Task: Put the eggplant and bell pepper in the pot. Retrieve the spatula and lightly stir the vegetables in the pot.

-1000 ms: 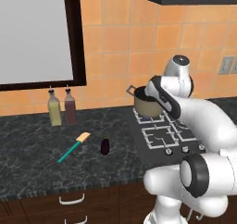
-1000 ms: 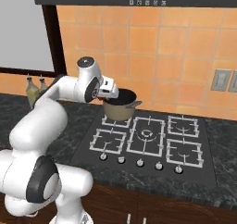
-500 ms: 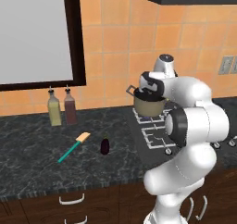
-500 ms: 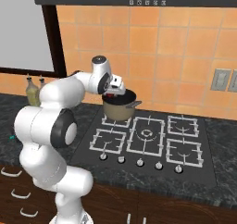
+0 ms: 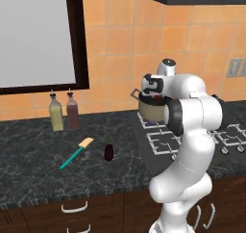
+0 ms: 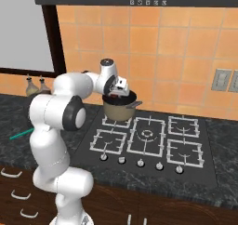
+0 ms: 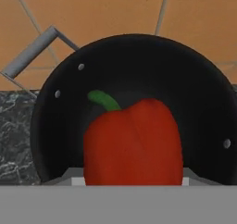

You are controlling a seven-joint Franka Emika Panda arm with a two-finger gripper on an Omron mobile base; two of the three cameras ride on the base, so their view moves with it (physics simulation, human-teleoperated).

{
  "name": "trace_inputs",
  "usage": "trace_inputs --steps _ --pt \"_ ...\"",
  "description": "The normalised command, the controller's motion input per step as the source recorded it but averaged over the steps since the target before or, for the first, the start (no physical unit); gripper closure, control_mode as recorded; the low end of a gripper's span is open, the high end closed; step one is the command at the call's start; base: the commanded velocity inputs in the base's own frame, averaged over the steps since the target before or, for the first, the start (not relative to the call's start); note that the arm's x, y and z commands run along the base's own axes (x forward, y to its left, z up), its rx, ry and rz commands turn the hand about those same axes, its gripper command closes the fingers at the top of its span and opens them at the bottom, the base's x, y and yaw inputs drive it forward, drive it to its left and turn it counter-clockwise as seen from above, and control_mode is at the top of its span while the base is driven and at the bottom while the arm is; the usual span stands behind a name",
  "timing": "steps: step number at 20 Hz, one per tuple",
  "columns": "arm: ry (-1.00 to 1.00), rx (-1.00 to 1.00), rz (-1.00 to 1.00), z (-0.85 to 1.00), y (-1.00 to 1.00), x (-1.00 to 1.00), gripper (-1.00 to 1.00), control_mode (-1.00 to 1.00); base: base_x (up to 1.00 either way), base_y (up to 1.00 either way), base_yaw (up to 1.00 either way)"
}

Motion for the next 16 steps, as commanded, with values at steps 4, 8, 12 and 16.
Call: trace_inputs --steps 4,8,12,16 --pt "0.0 0.02 0.0 -0.35 -0.2 0.14 1.0 -1.0 0.0 0.0 0.0" --pt "0.0 0.0 0.0 -0.37 -0.01 0.14 1.0 -1.0 0.0 0.0 0.0" --pt "0.0 0.0 0.0 -0.29 0.0 0.16 1.0 -1.0 0.0 0.0 0.0" --pt "0.0 0.0 0.0 -0.25 0.0 0.18 1.0 -1.0 0.0 0.0 0.0"
